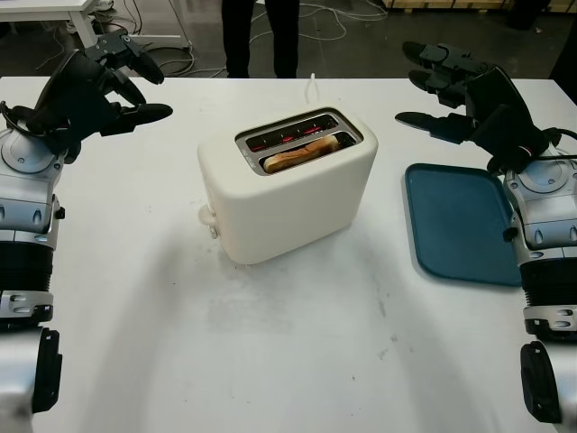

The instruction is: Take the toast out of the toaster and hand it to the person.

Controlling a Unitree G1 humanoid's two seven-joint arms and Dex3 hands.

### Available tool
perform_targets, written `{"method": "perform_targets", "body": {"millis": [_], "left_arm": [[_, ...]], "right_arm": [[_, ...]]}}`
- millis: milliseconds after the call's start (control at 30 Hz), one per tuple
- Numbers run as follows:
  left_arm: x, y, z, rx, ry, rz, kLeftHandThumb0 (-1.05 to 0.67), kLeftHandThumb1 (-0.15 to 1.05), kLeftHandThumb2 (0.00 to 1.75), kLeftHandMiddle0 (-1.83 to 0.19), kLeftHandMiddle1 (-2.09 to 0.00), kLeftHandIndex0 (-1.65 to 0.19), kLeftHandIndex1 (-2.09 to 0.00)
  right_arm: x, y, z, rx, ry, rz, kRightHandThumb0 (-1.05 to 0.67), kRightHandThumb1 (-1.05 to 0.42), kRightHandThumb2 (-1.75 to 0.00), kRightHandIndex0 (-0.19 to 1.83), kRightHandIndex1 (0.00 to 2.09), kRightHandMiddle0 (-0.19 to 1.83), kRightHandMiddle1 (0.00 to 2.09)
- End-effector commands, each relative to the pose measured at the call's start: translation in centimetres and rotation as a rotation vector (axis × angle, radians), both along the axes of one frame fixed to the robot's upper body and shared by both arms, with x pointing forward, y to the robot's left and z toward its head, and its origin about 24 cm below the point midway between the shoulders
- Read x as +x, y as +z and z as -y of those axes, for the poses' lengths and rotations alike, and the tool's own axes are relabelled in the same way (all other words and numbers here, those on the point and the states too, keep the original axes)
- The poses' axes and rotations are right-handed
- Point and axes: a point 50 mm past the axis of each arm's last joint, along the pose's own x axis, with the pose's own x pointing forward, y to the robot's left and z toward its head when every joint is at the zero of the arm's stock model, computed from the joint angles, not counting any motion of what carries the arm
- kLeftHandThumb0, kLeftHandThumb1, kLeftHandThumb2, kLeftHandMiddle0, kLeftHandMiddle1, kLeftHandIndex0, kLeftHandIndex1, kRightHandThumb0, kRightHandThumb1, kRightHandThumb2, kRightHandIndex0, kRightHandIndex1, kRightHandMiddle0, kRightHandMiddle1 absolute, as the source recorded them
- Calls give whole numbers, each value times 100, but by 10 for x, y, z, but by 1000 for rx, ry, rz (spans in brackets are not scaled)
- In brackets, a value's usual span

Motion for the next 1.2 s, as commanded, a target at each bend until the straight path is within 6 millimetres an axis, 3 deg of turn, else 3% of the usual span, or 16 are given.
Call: {"method": "perform_targets", "body": {"millis": [0, 1167], "left_arm": [[-1, -1, -1, -15, -1, -12, -105, 91, 2, -16, -174, -22, -160], [0, 0, -2, -13, -2, 1, -105, 92, 3, -16, -175, -21, -161]], "right_arm": [[-1, 2, 0, 2, -2, 25, -37, -89, 0, 39, 2, 40, 2], [-1, 2, 2, 3, -5, 21, -37, -90, 0, 39, 1, 40, 1]]}}
